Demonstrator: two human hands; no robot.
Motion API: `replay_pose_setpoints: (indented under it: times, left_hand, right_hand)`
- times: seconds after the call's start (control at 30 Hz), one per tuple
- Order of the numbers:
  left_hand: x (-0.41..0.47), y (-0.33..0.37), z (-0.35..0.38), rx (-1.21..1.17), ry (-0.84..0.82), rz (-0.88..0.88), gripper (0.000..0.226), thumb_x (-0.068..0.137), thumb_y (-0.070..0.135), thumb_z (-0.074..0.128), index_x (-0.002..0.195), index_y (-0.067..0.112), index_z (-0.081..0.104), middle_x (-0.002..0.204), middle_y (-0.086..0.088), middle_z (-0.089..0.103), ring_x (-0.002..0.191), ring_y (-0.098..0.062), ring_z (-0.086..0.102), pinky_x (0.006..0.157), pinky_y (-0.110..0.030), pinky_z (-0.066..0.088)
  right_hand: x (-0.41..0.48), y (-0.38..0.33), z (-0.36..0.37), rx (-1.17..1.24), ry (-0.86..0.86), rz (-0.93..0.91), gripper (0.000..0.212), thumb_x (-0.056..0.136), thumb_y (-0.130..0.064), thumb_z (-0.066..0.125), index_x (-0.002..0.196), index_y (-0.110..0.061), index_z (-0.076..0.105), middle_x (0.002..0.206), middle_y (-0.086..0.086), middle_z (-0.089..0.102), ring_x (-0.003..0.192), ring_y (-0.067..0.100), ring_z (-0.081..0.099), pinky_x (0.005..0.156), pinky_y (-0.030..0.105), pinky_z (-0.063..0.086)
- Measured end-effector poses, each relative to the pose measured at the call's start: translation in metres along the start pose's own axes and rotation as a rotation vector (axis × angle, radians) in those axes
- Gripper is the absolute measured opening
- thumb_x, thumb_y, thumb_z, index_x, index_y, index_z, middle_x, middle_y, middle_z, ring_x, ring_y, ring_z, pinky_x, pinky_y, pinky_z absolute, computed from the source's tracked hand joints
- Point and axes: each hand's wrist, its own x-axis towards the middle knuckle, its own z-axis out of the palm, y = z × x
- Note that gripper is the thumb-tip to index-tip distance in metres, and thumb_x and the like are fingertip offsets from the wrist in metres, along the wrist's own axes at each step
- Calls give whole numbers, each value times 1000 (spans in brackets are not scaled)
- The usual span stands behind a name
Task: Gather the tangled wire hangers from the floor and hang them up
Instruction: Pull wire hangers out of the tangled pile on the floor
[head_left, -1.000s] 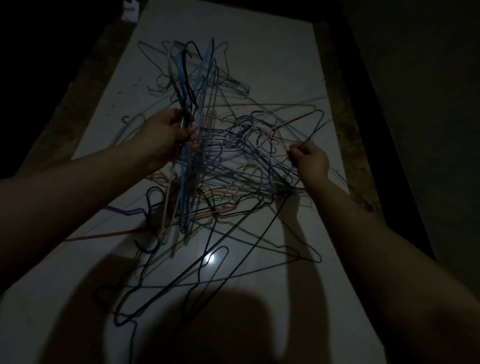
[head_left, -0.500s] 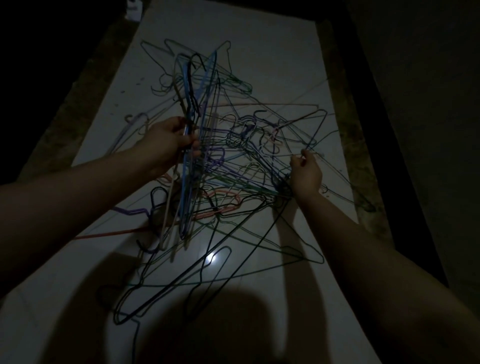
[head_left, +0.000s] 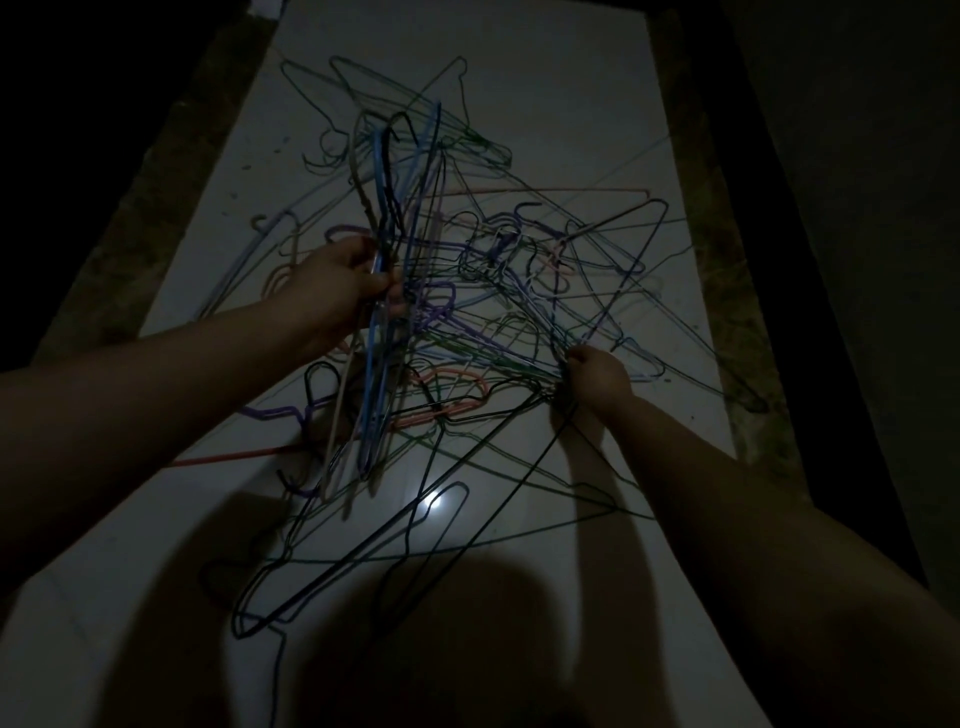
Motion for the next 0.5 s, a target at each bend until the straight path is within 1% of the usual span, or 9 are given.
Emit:
replay_pose_setpoints:
  times: [0.07, 0.1, 0.2, 0.27, 0.3, 0.4, 0.47, 0.5]
  left_hand:
    - [-1, 0, 1, -7, 0, -5, 42, 95, -9, 38, 134, 3, 41, 90, -3, 55, 78, -13, 57, 66, -22, 57]
    - [-1, 0, 2, -8, -1, -5, 39, 95, -9, 38, 132, 3, 43, 90, -3, 54, 78, -13, 57, 66, -22, 57]
    - [-1, -1, 4, 4, -10, 2, 28, 95, -9, 38, 117, 5, 48, 89, -5, 54, 76, -14, 57, 64, -21, 57]
    - [0, -2, 4, 19, -11, 1, 25, 95, -8, 39, 114, 6, 48, 89, -5, 54, 77, -14, 57, 68, -23, 57]
    - [1, -3, 4, 23, -8, 1, 25, 95, -8, 39, 114, 6, 49, 89, -5, 54, 78, -14, 57, 70, -24, 57]
    - [3, -5, 4, 32, 1, 1, 29, 94, -9, 39, 118, 6, 49, 90, -5, 55, 79, -14, 58, 66, -23, 58]
    - [3, -6, 5, 36, -1, 0, 32, 94, -9, 39, 123, 3, 48, 89, -4, 55, 77, -14, 58, 64, -22, 58]
    - [3, -6, 6, 37, -2, 1, 34, 94, -9, 39, 126, 1, 47, 88, -4, 55, 76, -13, 58, 63, -22, 58]
  right_hand:
    - [4, -1, 3, -43, -33, 11, 30, 100, -14, 38, 118, 0, 57, 120, 22, 58, 108, 34, 55, 75, 30, 38]
    - [5, -1, 4, -42, -45, 32, 30, 100, -16, 38, 119, -2, 56, 120, 22, 58, 107, 34, 55, 75, 30, 38]
    - [8, -5, 6, 35, -74, 84, 34, 100, -19, 40, 128, -4, 51, 126, 22, 56, 112, 35, 54, 88, 35, 43]
    - [10, -6, 5, 127, -93, 104, 34, 100, -18, 43, 127, -1, 54, 128, 21, 56, 115, 35, 53, 94, 37, 43]
    - [10, -7, 5, 174, -86, 100, 33, 99, -18, 46, 124, 0, 58, 127, 20, 58, 115, 34, 54, 94, 36, 43]
    - [5, -7, 6, 263, 31, 45, 29, 94, -21, 57, 113, -2, 67, 119, 16, 64, 108, 30, 59, 90, 33, 45]
    - [2, -9, 6, 295, 132, -4, 25, 94, -19, 55, 107, -2, 68, 108, 16, 67, 98, 28, 62, 80, 32, 47]
    - [1, -10, 4, 275, 178, -23, 24, 95, -18, 52, 105, -2, 68, 103, 15, 68, 93, 26, 61, 72, 29, 44]
